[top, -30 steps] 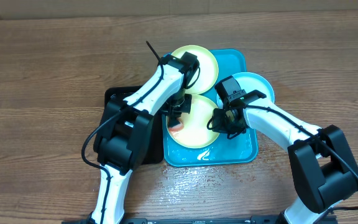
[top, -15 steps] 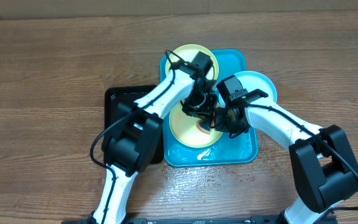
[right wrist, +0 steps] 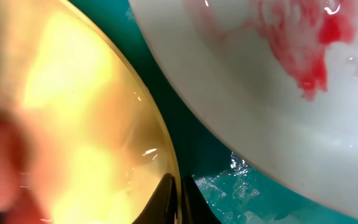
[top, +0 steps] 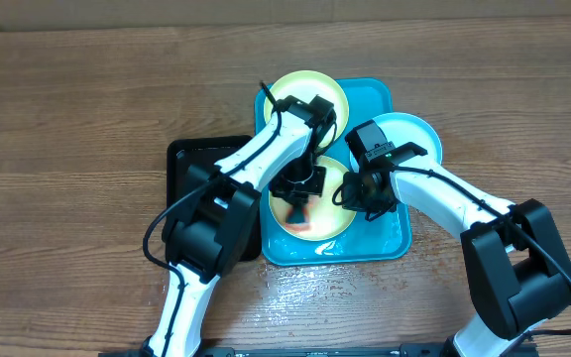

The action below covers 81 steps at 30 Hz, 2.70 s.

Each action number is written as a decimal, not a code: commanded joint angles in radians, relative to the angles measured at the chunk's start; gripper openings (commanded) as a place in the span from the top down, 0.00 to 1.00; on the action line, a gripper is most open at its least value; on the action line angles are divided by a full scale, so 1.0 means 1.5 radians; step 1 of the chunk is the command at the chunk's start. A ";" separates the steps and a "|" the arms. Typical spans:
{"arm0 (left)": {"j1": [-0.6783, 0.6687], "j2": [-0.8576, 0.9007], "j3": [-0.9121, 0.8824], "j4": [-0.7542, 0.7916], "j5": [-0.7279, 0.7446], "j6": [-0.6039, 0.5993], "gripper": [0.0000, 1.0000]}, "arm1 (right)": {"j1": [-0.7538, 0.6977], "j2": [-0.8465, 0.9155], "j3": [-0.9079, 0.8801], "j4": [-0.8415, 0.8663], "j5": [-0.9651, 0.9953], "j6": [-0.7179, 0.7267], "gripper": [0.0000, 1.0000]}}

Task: Clean dirty plates on tray and stack at the side
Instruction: 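Scrub the front yellow-rimmed plate with the sponge in the left gripper, then return the sponge to the black tray and raise the left arm, then lift the front yellow plate with the right gripper and place it right of the tray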

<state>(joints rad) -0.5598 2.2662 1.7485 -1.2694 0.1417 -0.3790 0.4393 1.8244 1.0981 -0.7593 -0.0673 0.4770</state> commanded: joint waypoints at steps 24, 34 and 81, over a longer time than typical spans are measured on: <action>0.175 -0.258 -0.007 -0.054 -0.115 -0.011 0.96 | -0.001 0.005 -0.006 -0.011 0.039 -0.008 0.96; 0.262 -0.254 -0.257 0.120 -0.121 -0.012 0.96 | -0.001 0.005 -0.006 -0.011 0.039 -0.008 0.96; 0.479 -0.298 0.125 -0.072 0.125 0.094 0.00 | 0.446 -0.015 0.341 -0.084 0.695 -0.159 0.96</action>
<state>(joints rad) 0.1532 1.8439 1.9141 -1.3739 0.3065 -0.2764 1.0679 1.8057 1.5932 -0.8948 0.8181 0.2348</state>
